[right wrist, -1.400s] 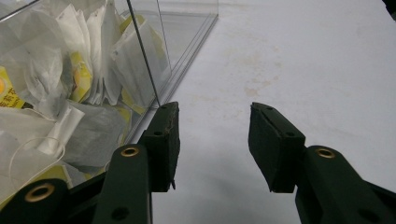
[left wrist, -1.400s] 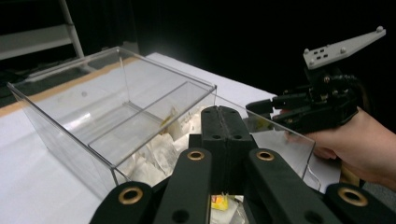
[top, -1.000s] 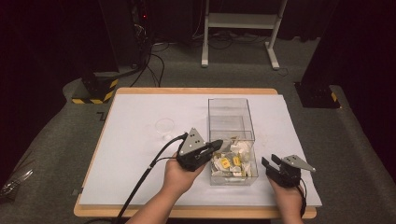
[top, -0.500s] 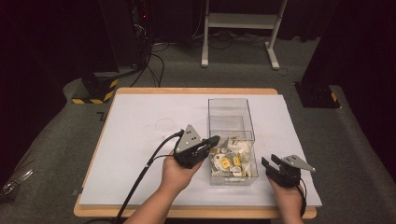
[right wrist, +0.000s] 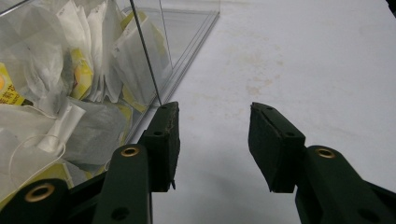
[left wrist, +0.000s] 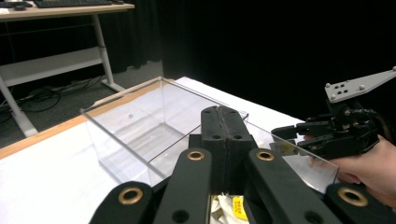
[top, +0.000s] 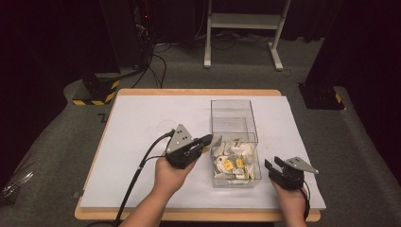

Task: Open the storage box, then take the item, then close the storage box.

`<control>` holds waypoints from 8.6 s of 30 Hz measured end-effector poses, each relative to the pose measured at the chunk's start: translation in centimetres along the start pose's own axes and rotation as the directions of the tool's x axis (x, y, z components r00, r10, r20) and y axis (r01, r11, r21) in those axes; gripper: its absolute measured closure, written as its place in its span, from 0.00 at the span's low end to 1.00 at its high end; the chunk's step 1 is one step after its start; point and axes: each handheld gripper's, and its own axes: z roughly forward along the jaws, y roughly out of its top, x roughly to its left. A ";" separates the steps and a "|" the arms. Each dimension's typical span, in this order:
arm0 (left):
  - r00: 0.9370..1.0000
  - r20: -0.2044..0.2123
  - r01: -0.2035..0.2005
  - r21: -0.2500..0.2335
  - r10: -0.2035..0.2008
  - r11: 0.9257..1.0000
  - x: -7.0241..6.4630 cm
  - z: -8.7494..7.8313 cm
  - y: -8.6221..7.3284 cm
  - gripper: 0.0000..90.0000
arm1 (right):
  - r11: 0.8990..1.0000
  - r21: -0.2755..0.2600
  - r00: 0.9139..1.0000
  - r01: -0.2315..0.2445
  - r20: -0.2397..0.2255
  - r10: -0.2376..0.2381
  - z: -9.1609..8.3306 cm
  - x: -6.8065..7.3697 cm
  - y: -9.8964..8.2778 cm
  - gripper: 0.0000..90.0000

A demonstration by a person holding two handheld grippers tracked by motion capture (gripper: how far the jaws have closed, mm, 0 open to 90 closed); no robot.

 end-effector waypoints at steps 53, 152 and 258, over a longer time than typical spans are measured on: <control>0.978 -0.200 0.055 0.011 -0.051 0.998 7.5 -6.1 -2.4 1.00 | 1.000 0.014 1.000 0.011 0.012 -0.011 0.2 0.2 0.0 0.60; 0.943 -0.327 0.105 0.105 -0.066 0.989 13.1 -2.5 -6.3 0.83 | 1.000 0.014 1.000 0.014 0.004 -0.014 0.2 0.3 -0.1 0.60; 0.941 -0.327 0.224 0.403 -0.089 0.888 11.5 -7.3 -17.7 0.19 | 0.999 0.004 0.999 0.046 -0.003 -0.046 -0.5 0.9 0.1 0.56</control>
